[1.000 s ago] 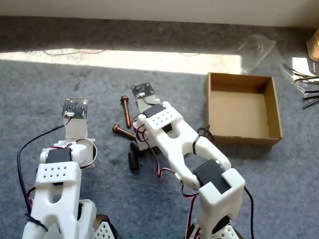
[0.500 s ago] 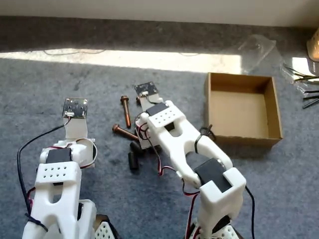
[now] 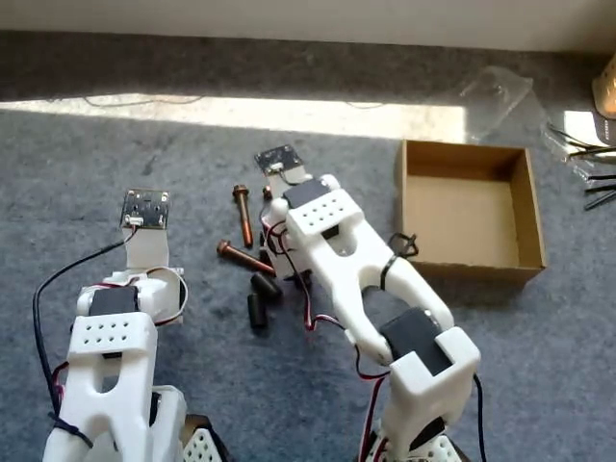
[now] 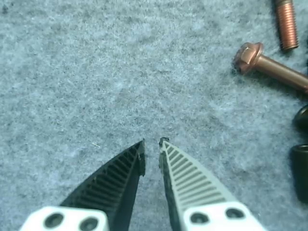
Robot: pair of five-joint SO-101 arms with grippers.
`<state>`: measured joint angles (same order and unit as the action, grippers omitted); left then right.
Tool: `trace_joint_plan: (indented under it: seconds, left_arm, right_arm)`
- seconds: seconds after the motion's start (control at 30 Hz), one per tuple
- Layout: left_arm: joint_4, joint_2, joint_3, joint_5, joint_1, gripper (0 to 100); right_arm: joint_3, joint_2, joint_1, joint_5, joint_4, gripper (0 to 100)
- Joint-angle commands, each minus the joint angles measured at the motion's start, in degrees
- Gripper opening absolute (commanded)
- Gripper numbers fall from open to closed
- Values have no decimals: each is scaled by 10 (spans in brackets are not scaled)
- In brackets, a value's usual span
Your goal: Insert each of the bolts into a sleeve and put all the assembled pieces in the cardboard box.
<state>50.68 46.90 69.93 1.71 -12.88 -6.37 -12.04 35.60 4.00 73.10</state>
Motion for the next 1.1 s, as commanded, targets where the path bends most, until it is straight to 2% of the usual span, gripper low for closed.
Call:
trace_joint_plan:
  seconds: [0.0, 0.33, 0.57, 0.77, 0.97, 1.07]
  left_arm:
    - [-9, -1, -9, -1, -7, 66]
    - [-17, 0, -3, -1, -7, 66]
    - [-17, 0, -1, -1, -7, 66]
    - [-17, 0, -1, -1, -7, 66]
    - [-17, 0, -1, -1, -7, 66]
    - [-17, 0, -1, -1, -7, 66]
  right_arm:
    - [47, 52, -6, -7, 22, 4]
    - [22, 57, -6, -8, 7, 4]
    - [-61, 11, -3, -7, -87, 4]
    - [-71, -2, -2, -8, -95, 8]
    - [-71, -13, 14, -9, -95, 128]
    - [-72, -11, 27, -9, -92, 134]
